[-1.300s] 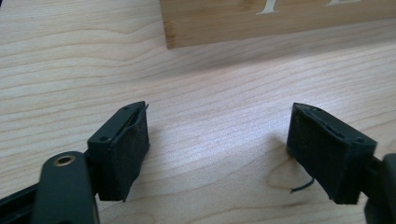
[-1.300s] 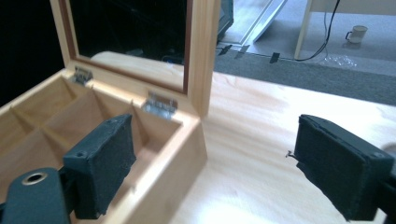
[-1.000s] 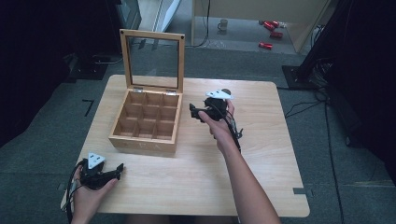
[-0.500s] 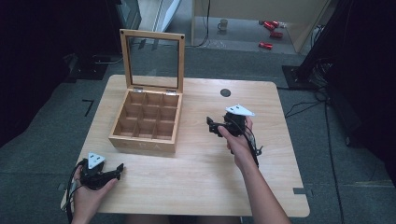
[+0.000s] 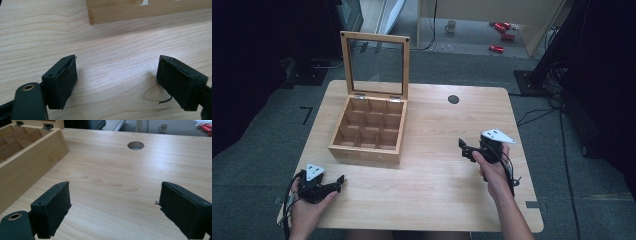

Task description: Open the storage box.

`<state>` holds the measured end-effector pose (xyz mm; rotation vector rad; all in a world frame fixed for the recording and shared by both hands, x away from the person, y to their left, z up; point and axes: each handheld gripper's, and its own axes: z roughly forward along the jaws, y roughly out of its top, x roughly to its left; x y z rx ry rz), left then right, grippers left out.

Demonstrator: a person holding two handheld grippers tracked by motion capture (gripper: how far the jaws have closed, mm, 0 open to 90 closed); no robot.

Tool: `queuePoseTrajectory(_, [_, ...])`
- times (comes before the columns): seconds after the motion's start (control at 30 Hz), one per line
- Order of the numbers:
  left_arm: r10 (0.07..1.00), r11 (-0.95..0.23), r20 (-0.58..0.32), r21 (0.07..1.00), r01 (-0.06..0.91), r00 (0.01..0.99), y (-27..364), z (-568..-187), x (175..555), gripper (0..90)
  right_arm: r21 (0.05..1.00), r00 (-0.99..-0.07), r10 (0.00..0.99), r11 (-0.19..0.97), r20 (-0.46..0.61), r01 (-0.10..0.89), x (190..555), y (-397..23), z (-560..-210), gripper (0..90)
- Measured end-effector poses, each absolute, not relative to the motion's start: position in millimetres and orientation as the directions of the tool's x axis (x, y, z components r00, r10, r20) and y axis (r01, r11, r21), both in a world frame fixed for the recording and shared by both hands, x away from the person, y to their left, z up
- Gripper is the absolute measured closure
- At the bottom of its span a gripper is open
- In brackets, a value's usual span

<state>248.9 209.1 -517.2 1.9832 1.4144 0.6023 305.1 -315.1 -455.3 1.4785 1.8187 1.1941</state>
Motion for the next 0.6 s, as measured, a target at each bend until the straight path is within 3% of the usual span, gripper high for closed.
queuePoseTrajectory(0.6, [0.947,-0.231,0.009,0.712,0.663,0.321,208.9,-517.3,248.8,17.3,0.822,-0.173,0.971,-0.037,0.163,0.568,242.2,-381.2,-488.1,10.4])
